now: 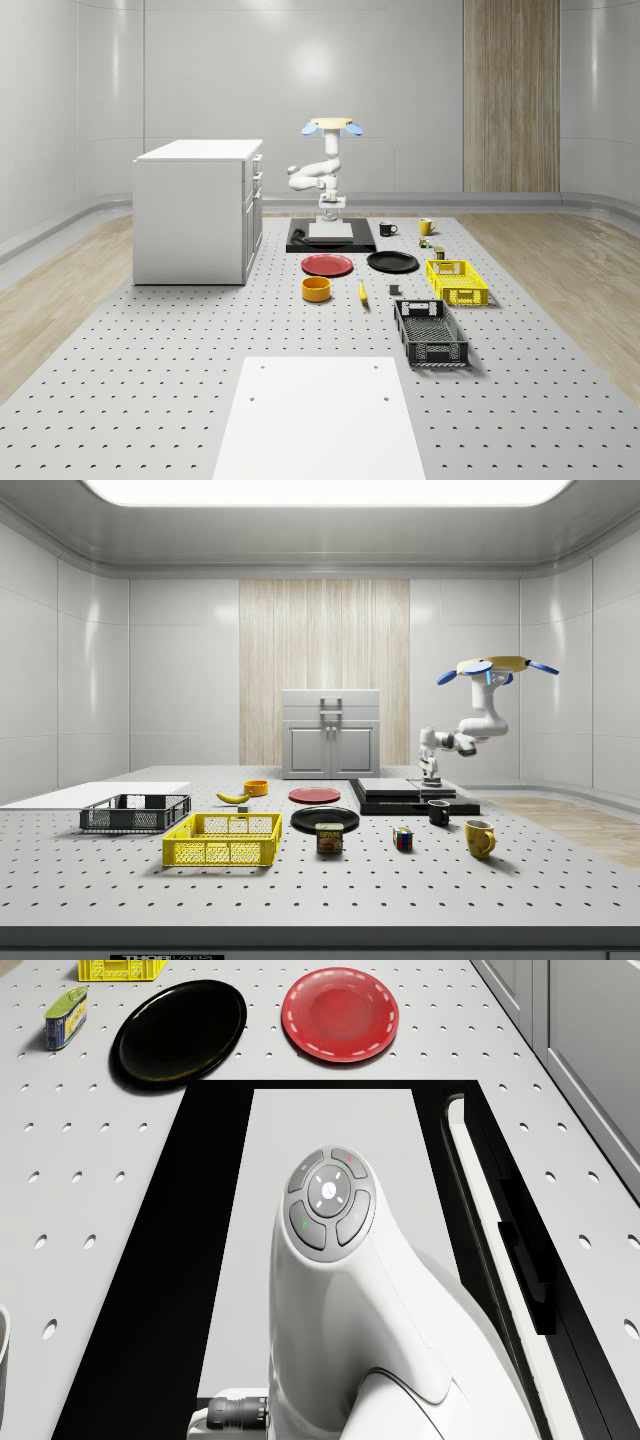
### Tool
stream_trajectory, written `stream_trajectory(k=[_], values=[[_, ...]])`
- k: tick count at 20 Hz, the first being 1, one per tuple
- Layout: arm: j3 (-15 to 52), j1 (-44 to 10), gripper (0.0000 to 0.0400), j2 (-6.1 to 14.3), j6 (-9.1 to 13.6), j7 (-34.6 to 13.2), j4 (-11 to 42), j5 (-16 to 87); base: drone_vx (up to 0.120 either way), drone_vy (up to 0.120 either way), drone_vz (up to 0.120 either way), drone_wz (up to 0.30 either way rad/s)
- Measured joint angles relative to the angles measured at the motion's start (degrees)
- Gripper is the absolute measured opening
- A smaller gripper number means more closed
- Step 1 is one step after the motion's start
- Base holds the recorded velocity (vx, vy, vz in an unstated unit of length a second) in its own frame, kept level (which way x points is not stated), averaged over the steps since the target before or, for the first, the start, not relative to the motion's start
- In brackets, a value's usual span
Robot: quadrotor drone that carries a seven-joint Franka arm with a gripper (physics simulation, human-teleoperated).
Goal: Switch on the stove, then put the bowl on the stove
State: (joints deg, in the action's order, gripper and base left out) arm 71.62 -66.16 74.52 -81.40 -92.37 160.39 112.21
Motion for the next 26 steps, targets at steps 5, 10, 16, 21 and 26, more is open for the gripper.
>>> stream_trajectory(k=[5, 10, 16, 21, 26], values=[[-1.1, -0.5, 0.04, 1.0, -1.5, -0.1, -0.6, 0.8, 0.0, 0.0, 0.0, 0.0], [-1.7, -0.8, 0.04, 1.8, -2.6, -0.3, -0.9, 1.1, 0.0, 0.0, 0.0, 0.0], [-2.1, -1.7, 0.04, 2.5, -3.7, -0.5, -1.7, 1.3, 0.0, 0.0, 0.0, 0.0], [-2.0, -2.8, 0.04, 2.9, -4.2, -1.1, -2.2, 1.1, 0.0, 0.0, 0.0, 0.0], [-1.9, -3.9, 0.04, 3.2, -4.6, -2.0, -2.3, 0.9, 0.0, 0.0, 0.0, 0.0]])
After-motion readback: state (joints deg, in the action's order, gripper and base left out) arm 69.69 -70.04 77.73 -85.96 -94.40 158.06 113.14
